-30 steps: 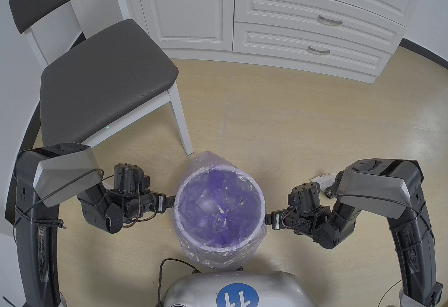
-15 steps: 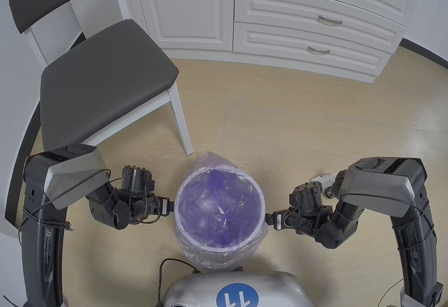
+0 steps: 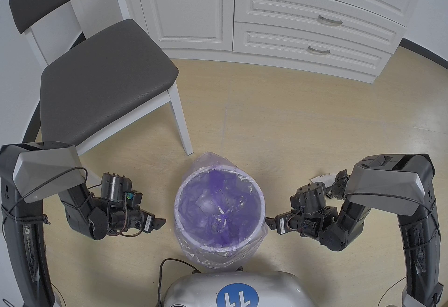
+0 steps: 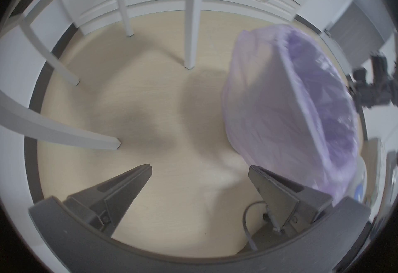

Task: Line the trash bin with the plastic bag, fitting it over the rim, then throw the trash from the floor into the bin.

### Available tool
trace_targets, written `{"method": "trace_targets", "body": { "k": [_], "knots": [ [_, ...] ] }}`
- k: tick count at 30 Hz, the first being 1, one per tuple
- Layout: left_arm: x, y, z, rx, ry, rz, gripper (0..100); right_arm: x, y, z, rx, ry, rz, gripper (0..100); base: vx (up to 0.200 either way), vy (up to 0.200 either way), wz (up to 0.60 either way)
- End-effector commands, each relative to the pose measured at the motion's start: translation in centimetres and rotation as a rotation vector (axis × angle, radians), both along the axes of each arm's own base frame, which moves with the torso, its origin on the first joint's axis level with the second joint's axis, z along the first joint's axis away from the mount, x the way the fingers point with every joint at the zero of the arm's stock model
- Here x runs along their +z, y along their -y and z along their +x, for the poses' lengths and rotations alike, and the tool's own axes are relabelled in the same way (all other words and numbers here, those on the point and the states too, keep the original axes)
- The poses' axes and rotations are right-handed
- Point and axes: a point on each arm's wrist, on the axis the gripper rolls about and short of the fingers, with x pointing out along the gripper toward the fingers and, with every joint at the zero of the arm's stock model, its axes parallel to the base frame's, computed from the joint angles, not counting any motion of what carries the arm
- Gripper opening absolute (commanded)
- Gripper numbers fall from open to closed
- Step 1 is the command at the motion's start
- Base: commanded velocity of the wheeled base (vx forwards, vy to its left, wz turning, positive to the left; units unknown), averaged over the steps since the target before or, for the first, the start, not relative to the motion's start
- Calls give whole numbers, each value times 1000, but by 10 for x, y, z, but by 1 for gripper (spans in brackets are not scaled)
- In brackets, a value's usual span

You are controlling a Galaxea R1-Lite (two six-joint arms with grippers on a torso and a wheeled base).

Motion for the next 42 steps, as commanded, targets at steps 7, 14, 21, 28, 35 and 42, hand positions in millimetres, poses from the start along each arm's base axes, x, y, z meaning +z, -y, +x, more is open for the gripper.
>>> {"method": "trace_targets", "body": {
  "k": [7,14,21,28,35,42],
  "knots": [
    [-9,-11,-28,-313,50,-49,100,3,-3,-3,-1,15,-22,100,0,0,0],
    [-35,1,-20,-329,68,-64,100,3,-3,-3,-3,16,-23,100,0,0,0],
    [-35,21,-10,-278,107,-182,100,3,-3,-3,-3,18,-22,100,0,0,0],
    [-51,29,15,-198,151,-116,100,2,-3,-3,-4,13,-23,100,0,0,0],
    [-53,29,30,-176,104,-102,100,0,-3,-3,-3,10,-26,100,0,0,0],
    [-46,24,63,-94,124,-55,100,-1,-6,-5,5,10,-23,100,0,0,0]
  ]
}}
